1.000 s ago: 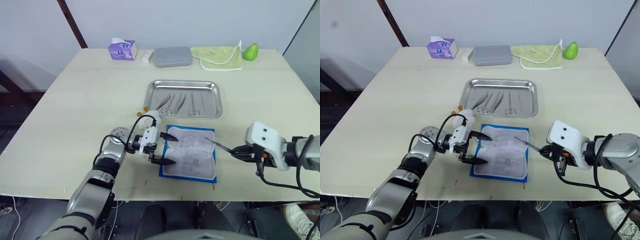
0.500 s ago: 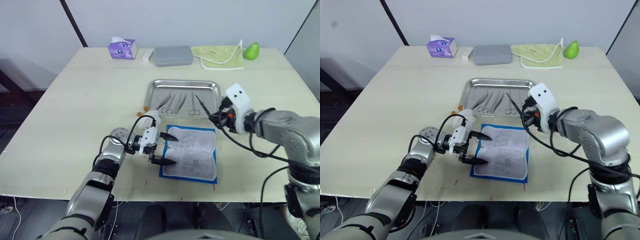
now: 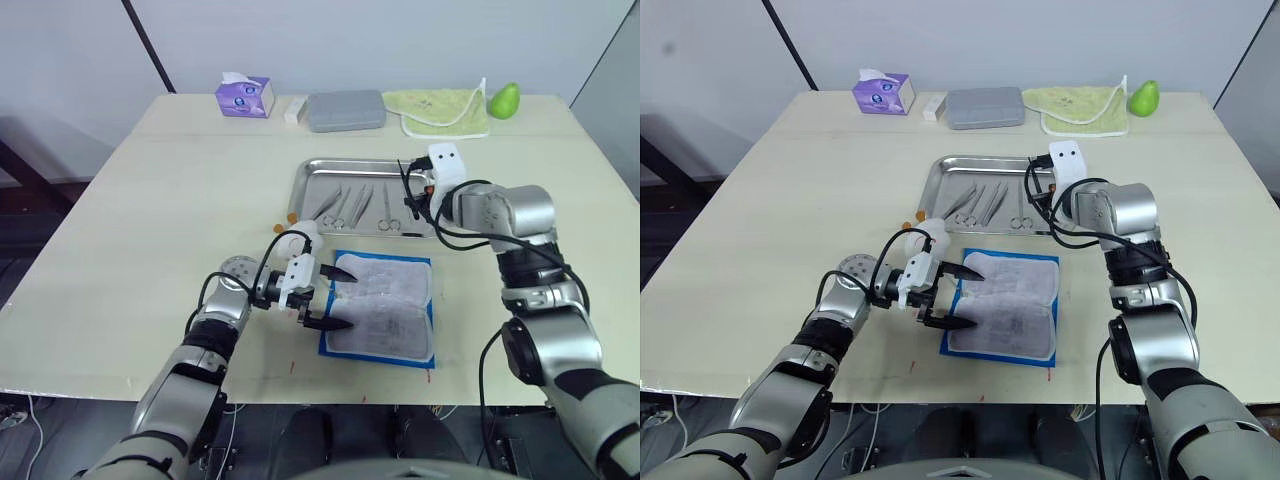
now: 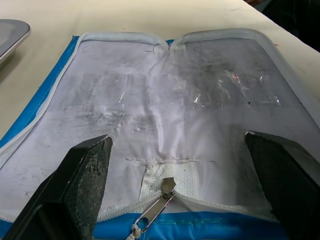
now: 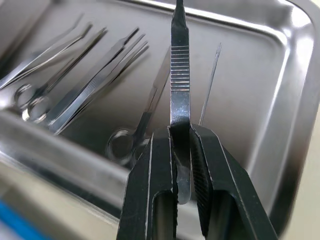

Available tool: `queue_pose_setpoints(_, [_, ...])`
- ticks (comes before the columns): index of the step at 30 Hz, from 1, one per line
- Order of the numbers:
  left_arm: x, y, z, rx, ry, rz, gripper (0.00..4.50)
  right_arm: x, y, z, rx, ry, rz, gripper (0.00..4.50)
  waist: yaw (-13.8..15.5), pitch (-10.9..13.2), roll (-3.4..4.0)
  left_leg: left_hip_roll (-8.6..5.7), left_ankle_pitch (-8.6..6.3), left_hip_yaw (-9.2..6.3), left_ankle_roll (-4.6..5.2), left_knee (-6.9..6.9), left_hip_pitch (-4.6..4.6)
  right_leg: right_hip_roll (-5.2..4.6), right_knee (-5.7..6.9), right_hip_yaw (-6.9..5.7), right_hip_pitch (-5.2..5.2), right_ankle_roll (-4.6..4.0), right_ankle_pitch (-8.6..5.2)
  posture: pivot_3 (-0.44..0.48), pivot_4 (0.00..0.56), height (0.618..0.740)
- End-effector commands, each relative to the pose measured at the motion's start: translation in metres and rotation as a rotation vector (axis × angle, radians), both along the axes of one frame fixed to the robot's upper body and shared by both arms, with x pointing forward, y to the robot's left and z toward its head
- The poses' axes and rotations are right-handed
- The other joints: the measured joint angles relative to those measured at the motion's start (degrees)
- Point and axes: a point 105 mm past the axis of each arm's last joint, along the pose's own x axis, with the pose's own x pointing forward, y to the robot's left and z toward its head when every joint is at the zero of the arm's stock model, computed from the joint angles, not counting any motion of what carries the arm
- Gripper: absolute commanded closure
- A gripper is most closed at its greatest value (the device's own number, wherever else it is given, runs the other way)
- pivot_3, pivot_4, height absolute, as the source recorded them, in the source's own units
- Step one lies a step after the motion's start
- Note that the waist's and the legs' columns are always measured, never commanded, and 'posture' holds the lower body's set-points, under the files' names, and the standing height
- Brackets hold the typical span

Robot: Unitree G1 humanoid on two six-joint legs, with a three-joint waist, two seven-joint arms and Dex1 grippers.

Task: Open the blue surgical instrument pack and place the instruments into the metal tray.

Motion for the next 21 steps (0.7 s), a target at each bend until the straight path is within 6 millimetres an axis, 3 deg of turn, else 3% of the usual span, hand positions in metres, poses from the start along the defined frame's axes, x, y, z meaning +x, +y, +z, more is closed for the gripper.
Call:
queue_pose_setpoints(1, [-0.012,0.009,-0.037,0.108,0.114,0.050,0.00,0.013,-0.006,0.007,0.012,-0.041,-0.042,4.43,0.0,0.0,0.00,0.00,0.00,0.00,0.00,0.00,0.00,0.00,0.00,0.01,0.00,0.00,0.00,0.000,0.150,0.740])
queue_pose_setpoints(15, [-0.013,0.007,-0.035,0.101,0.110,0.050,0.00,0.022,-0.011,-0.003,0.024,-0.014,-0.074,4.43,-0.1,0.0,0.08,-0.04,0.00,-0.02,0.00,-0.01,-0.05,-0.04,-0.01,0.06,-0.01,0.10,0.02,0.000,0.150,0.740])
queue_pose_setpoints(17, [-0.014,0.007,-0.034,0.099,0.109,0.049,0.00,0.023,-0.011,-0.003,0.020,-0.020,-0.070,2.77,-0.1,0.0,0.08,-0.04,0.00,-0.03,0.00,-0.02,-0.05,-0.04,-0.01,0.06,-0.01,0.11,0.03,0.000,0.150,0.740])
queue_pose_setpoints(21, [-0.016,0.010,-0.032,0.091,0.109,0.056,0.00,0.020,-0.007,0.013,0.008,-0.134,-0.010,2.53,-0.1,0.0,0.09,-0.04,0.00,-0.03,0.00,-0.03,-0.08,-0.05,-0.02,0.05,-0.03,0.12,0.03,0.000,0.150,0.740])
